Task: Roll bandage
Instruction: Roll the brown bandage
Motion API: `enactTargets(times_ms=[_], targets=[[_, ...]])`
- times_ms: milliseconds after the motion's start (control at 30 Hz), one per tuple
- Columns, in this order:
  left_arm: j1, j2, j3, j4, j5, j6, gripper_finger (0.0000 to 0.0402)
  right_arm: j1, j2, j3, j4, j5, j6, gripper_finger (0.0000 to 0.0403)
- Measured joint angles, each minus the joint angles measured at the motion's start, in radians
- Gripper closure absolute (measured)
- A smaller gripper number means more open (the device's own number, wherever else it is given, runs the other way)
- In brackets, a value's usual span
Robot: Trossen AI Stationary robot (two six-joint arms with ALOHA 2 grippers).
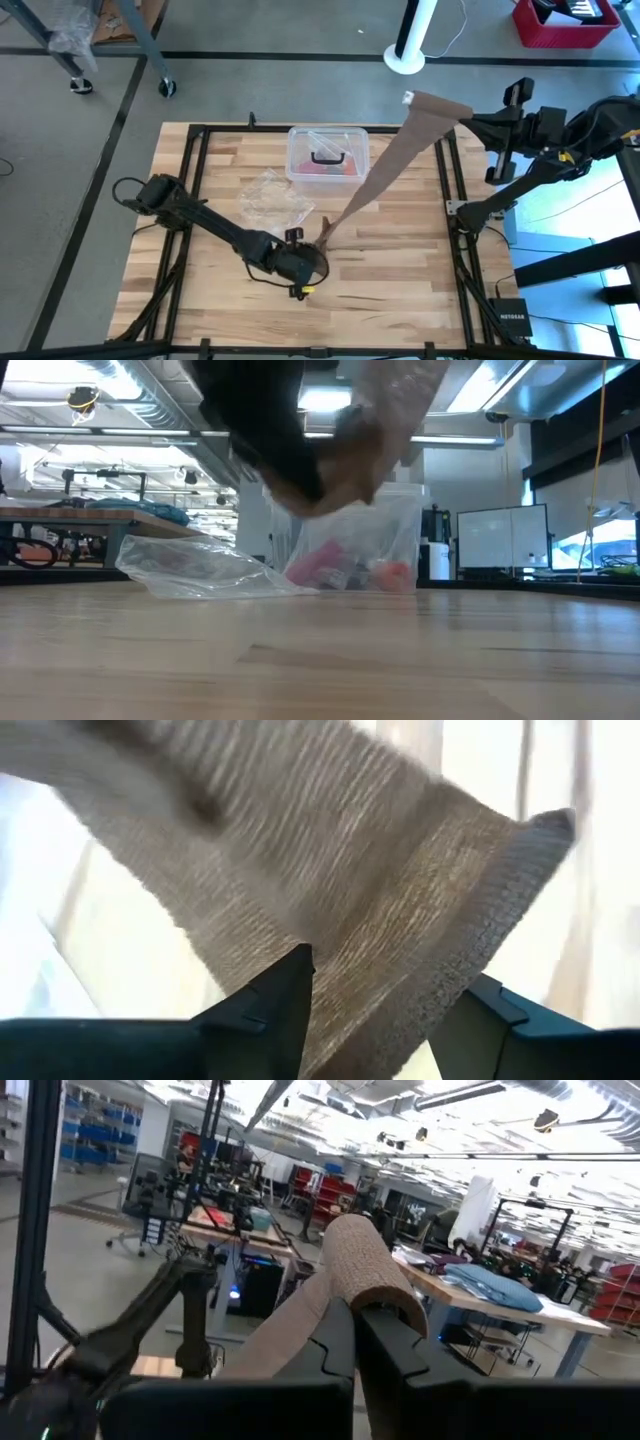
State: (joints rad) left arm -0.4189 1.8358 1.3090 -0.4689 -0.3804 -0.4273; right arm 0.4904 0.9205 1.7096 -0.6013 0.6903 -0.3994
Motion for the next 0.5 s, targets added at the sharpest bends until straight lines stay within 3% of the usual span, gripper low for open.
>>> enactTargets(times_ms=[300, 500], targets=[[0.033, -0.007, 0.000, 0.025, 0.006, -0.062, 0.0206, 0.000, 0.012, 0.000, -0.010, -0.001, 0.000, 0.0398], [0.063, -0.086, 0.000, 0.009, 0.190, -0.129, 0.0179, 0.000, 0.012, 0.000, -0.024, 0.008, 0.002, 0.0398]])
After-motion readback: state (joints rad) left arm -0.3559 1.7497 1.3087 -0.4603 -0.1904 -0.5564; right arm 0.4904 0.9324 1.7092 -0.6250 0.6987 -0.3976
